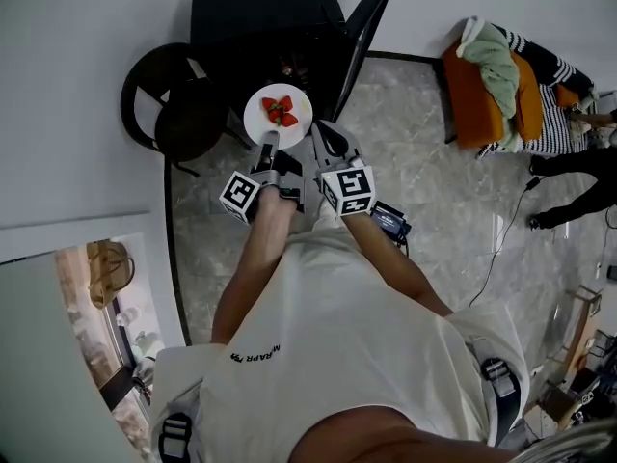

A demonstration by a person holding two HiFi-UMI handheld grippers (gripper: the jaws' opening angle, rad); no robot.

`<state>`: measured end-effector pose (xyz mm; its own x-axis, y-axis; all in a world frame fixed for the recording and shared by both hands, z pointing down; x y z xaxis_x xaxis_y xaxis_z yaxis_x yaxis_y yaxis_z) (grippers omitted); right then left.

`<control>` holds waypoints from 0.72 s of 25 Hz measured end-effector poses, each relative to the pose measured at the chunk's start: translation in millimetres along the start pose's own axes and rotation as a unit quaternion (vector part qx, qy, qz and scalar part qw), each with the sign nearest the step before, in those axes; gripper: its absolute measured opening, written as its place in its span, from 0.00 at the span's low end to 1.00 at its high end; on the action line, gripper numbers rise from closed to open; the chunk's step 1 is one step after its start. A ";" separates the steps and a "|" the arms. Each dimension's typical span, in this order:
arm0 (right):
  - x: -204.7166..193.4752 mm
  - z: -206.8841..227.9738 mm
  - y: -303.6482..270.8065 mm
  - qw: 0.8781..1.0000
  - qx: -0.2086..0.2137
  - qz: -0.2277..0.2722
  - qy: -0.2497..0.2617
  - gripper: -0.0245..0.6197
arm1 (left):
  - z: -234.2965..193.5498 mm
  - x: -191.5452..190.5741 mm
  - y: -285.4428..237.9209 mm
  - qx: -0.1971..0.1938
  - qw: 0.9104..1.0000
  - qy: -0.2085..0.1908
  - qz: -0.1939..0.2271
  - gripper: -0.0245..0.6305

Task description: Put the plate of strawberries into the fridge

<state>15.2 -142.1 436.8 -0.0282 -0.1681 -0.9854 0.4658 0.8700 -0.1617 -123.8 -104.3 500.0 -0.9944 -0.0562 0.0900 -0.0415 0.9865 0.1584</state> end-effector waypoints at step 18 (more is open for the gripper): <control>-2.2 36.8 -39.8 0.998 0.046 0.001 0.047 0.06 | -17.0 -12.4 -54.1 -0.004 0.999 -0.014 0.046 0.07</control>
<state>29.3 -193.4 447.4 -0.1069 -0.1185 -0.9872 0.5454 0.8232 -0.1579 -107.5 -159.6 507.0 -0.9964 0.0384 0.0760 0.0500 0.9862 0.1578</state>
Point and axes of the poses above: the fingertips, and each gripper's own axes: y backward along the fingers, z to its right, x out of its top, the point moved 5 cm from there along y, backward along the fingers, and after that the axes turned 13 degrees about -x, right-handed, at the moved point
